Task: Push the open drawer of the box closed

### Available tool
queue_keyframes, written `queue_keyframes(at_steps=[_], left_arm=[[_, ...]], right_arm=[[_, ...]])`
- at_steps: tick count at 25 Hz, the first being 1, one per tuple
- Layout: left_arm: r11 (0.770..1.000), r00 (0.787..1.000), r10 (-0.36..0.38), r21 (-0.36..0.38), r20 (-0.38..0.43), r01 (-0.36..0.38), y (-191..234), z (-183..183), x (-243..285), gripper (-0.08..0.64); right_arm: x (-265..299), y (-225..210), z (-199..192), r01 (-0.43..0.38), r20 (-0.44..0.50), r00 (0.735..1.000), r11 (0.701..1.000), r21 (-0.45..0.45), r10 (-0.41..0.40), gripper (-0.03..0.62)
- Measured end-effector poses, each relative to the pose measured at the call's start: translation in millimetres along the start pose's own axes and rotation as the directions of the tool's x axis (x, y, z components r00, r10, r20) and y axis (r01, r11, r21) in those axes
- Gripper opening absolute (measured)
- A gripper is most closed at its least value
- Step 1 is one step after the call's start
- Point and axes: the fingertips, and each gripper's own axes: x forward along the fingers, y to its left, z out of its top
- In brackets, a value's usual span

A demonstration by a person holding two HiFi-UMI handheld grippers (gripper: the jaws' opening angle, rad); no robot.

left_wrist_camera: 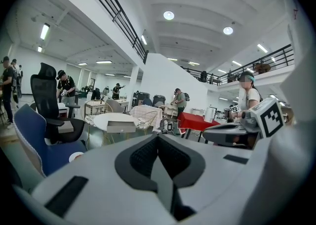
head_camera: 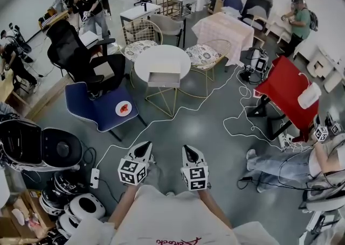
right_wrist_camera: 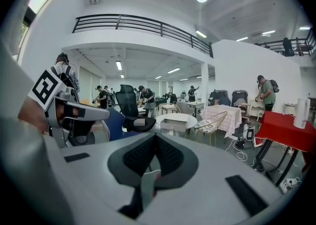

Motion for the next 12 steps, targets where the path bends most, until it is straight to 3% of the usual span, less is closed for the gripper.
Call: queue_keyframes(at_steps=[12], left_arm=[[0.996, 0.996, -0.093, -0.001, 0.001, 0.093, 41, 19, 84, 0.012]], right_arm=[[76, -38, 14, 0.057, -0.016, 0.998, 0.998, -0.003, -0.057, 0.015]])
